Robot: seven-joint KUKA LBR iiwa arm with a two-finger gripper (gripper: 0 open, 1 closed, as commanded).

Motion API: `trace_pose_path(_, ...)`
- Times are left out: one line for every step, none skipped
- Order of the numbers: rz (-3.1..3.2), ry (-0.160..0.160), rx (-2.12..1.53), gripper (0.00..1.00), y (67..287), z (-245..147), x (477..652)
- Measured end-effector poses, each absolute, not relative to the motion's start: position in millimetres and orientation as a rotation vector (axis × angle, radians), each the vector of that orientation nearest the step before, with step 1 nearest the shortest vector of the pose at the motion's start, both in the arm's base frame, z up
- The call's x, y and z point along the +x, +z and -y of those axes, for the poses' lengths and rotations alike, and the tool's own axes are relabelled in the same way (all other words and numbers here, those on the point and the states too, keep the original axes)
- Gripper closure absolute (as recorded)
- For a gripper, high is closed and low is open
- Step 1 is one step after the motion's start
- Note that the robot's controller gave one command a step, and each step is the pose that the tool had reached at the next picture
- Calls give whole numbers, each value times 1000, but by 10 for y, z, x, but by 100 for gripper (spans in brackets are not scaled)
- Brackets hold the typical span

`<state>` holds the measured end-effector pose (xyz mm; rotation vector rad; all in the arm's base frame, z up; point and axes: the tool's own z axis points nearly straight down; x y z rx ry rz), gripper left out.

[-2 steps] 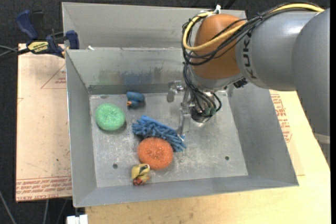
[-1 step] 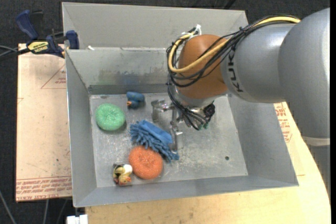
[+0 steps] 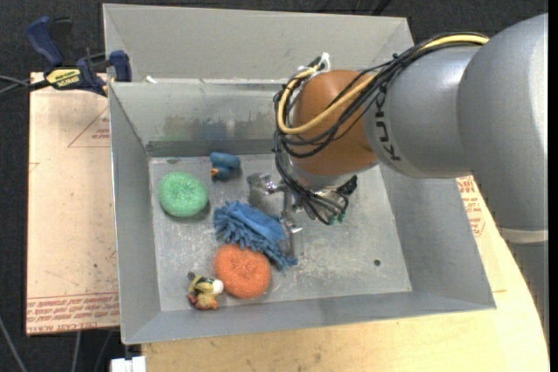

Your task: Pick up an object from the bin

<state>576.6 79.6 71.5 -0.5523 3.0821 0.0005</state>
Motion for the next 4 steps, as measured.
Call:
trace_pose_path(-3037,10,-767,100,881,-1842,5867)
trace_pose_path(-3037,10,-766,100,881,-1840,5867)
trace_pose_path(-3051,8,-761,100,1175,-1830,5814)
trace_pose_path(-3056,11,-685,100,3245,-1864,5701)
